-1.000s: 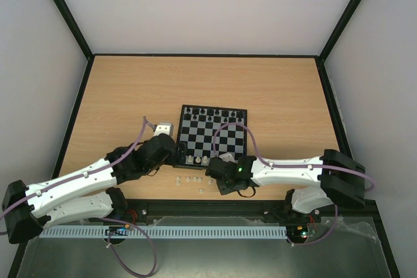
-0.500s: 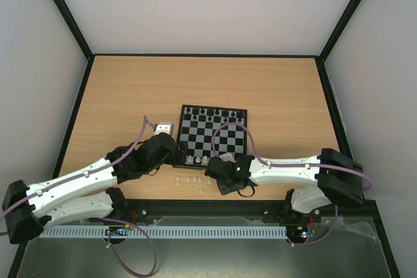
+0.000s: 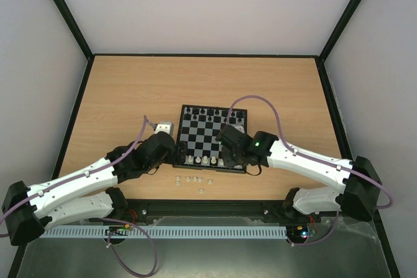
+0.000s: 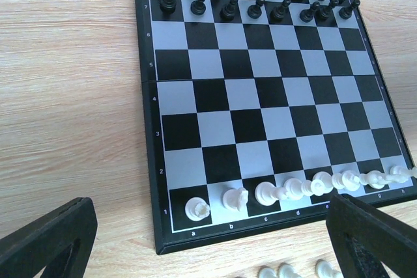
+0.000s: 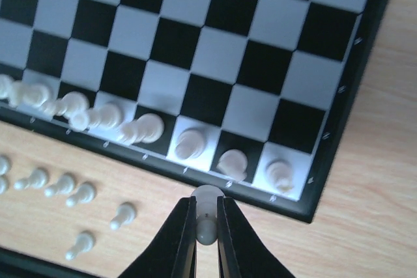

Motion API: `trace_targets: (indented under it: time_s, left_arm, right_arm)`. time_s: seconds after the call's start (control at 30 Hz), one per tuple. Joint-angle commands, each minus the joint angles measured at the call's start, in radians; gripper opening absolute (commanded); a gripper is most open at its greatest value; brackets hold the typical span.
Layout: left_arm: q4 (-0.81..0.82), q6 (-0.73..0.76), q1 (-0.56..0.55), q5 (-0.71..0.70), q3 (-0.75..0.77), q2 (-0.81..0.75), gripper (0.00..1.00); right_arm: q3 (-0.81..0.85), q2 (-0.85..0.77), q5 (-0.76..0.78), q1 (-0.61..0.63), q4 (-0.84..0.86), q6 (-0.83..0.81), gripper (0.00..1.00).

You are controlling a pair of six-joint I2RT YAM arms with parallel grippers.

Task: Set up the chess pieces on the board
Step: Pick up the chess piece at the center of the board, then place the chess piece on the chessboard.

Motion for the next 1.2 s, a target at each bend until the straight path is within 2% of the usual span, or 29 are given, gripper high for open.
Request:
trace_targets:
  time_s: [0.0,0.3,1.17]
  left_arm:
    - [0.021,0.024,0.013,0.012,-0.017,-0.011,1.0]
    - [0.025,0.032,0.02,0.03,-0.02,-0.017,1.0]
    - [0.036,0.037,0.025,0.039,-0.018,0.007,1.0]
  right_arm:
    - [0.034,0.031,0.016,-0.085,-0.093,-0.078,0.09]
    - [0.019,0.16,0.004,-0.199,-0.033,-0.144,0.09]
    - [-0.035,0.241,-0.023,-0.257,0.036,-0.196,0.11]
